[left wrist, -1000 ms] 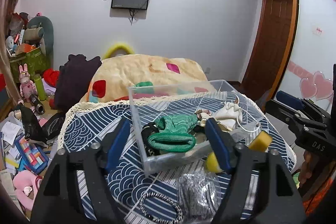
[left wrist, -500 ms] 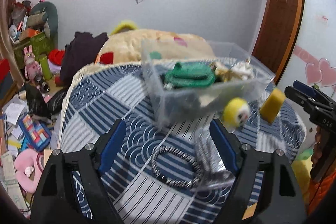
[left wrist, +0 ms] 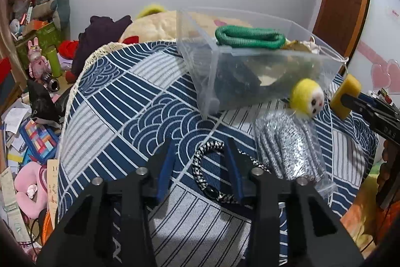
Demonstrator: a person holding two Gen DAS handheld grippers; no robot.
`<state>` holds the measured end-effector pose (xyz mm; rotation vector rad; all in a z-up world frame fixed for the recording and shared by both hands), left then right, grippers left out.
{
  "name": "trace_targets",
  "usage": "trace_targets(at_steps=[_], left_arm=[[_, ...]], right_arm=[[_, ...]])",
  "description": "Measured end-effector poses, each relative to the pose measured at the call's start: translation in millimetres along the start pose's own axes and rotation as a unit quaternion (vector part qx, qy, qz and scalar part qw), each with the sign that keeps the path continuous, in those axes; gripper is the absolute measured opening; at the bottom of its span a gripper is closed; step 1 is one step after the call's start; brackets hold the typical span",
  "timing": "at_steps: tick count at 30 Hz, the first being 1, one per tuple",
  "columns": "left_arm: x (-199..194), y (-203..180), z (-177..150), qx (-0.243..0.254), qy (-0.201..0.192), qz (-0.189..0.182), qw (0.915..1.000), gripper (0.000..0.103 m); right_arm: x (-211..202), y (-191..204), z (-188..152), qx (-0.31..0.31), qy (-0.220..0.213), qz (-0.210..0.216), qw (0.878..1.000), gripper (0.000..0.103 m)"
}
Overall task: Organize soft objects
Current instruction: 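Grasp the yellow sponge with the right tool while the left grasps the beaded bracelet, then release the sponge and bracelet into the clear box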
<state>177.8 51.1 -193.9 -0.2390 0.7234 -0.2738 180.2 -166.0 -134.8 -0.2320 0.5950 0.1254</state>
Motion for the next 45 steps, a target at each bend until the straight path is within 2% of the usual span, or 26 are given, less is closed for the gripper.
trace_targets(at_steps=[1,3,5,7,10,20,33,45], left_arm=[[1,0,-1,0.000,0.001,-0.001,1.0000,0.037],[2,0,-2,0.001,0.001,0.000,1.0000,0.031],[2,-1,-3,0.004,0.002,-0.001,1.0000,0.024],[2,-4,-4,0.009,0.003,-0.004,0.9999,0.012],[0,-6,-6,0.019,0.002,0.002,0.9998,0.007],[-19,-23,5,0.027,-0.023,-0.012,0.9993,0.006],[-59,-53,64,0.039,-0.106,-0.036,0.9929,0.006],[-53,-58,113,0.032,-0.147,-0.011,0.9885,0.006]], right_arm=[[1,0,-1,-0.002,0.001,0.000,1.000,0.036],[1,2,-3,-0.008,0.001,-0.004,1.000,0.031],[-2,1,-4,-0.012,-0.002,-0.008,1.000,0.030],[-6,0,-4,-0.009,-0.004,-0.003,1.000,0.029],[-9,-1,-3,-0.001,-0.004,0.006,1.000,0.028],[-34,1,5,-0.004,-0.031,0.022,0.999,0.028],[-55,4,34,0.004,-0.073,0.033,0.997,0.028],[-55,8,72,0.025,-0.106,0.038,0.993,0.028]])
Point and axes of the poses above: each gripper's, at about its wrist camera, not at the fingertips, and x roughly the way its jaws point, y to its left, z to its top, the point moved 10 cm from there along x, roughly the way its jaws point, and after that the axes turned 15 degrees about -z, right-handed, at the moved point
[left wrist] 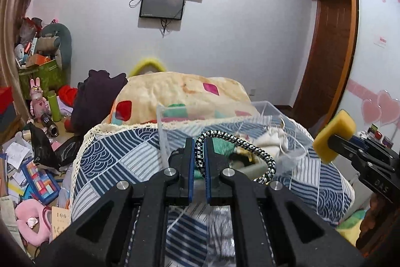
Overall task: Organize soft objects
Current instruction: 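Release the sponge and bracelet into the clear box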
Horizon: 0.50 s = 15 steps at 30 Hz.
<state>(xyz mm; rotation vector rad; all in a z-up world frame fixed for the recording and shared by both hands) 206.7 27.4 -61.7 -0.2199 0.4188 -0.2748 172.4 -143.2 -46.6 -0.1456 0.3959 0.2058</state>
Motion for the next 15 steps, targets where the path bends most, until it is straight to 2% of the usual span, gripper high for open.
trace_targets(at_steps=[4,9,15], left_arm=[[17,1,7,-0.002,0.000,0.005,1.0000,0.006],[45,2,4,0.009,0.022,0.018,0.9996,0.006],[67,2,-4,0.027,0.041,0.027,0.9984,0.006]], right_arm=[[8,2,9,0.001,-0.005,-0.001,1.000,0.028],[25,6,15,-0.001,0.000,-0.007,1.000,0.028],[53,12,13,0.000,0.027,0.000,1.000,0.028]])
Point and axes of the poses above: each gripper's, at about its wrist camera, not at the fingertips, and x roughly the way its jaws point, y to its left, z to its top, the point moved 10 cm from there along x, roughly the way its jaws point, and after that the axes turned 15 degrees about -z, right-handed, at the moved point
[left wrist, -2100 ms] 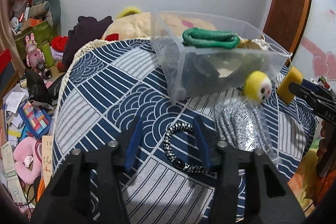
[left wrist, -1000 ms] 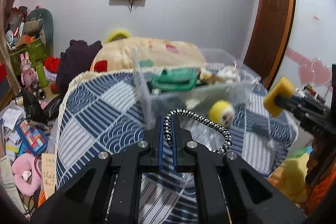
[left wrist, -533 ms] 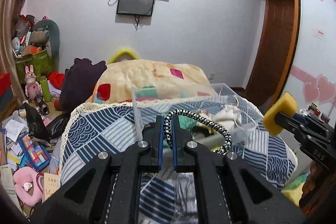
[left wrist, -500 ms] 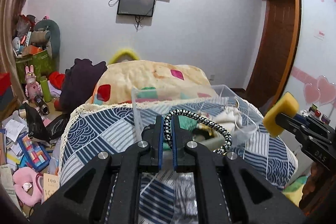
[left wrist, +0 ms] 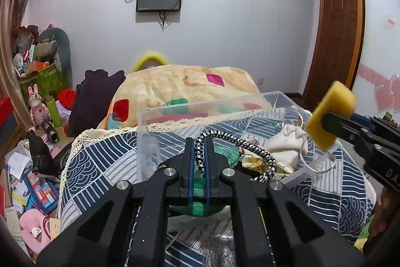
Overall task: Organize soft objects
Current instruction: 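Release the sponge and bracelet into the clear box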
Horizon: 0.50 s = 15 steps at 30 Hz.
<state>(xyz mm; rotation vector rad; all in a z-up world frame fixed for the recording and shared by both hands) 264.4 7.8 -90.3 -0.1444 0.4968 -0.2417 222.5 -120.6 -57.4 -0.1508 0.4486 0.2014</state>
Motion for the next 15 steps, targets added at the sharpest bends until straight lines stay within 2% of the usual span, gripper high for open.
trace_targets(at_steps=[8,15], left_arm=[[22,2,-10,0.005,0.024,0.006,0.9997,0.006],[22,-2,-16,0.025,0.029,0.013,0.9992,0.006]], right_arm=[[33,14,-18,-0.012,0.046,0.007,0.999,0.028],[34,15,-26,-0.019,0.056,0.007,0.998,0.029]])
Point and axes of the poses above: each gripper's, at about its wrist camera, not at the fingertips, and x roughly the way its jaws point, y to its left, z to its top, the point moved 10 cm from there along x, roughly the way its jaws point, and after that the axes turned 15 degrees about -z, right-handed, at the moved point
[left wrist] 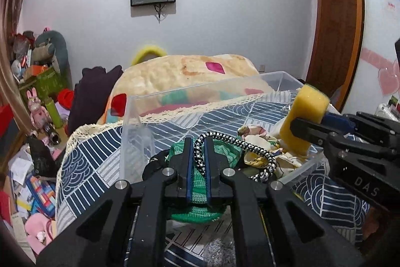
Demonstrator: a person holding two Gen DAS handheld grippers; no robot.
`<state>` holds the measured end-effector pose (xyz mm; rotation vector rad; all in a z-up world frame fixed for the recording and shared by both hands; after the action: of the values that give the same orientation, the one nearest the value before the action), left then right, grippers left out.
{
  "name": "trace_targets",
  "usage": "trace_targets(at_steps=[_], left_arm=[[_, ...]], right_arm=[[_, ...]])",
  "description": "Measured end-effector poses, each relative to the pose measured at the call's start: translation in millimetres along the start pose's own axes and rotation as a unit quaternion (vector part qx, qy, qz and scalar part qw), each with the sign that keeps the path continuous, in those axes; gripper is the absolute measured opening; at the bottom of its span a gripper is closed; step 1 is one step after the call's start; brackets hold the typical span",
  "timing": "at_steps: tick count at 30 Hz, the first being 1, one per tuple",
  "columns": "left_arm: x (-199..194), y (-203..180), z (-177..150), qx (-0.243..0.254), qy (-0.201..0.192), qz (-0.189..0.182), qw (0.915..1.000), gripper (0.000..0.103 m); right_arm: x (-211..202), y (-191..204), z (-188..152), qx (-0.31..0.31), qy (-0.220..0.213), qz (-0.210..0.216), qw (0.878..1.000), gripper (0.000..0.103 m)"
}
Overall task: Organize soft objects
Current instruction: 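Release the sponge and bracelet into the clear box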
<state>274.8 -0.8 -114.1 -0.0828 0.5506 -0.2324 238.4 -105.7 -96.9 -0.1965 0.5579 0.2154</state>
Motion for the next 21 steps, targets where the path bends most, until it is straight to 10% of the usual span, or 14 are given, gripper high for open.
trace_targets(at_steps=[21], left_arm=[[-45,-23,7,-0.004,-0.022,-0.052,0.9984,0.061]], right_arm=[[-42,-18,12,0.013,-0.045,0.006,0.999,0.055]])
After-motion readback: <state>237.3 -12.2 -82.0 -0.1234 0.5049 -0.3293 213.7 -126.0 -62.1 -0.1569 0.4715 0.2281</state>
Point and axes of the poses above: each gripper's, at about its wrist camera, not at the fingertips, and x roughly the way its jaws point, y to its left, z to its top, the point moved 10 cm from there along x, roughly the way its jaws point, and after that the axes turned 15 degrees about -z, right-handed, at the moved point
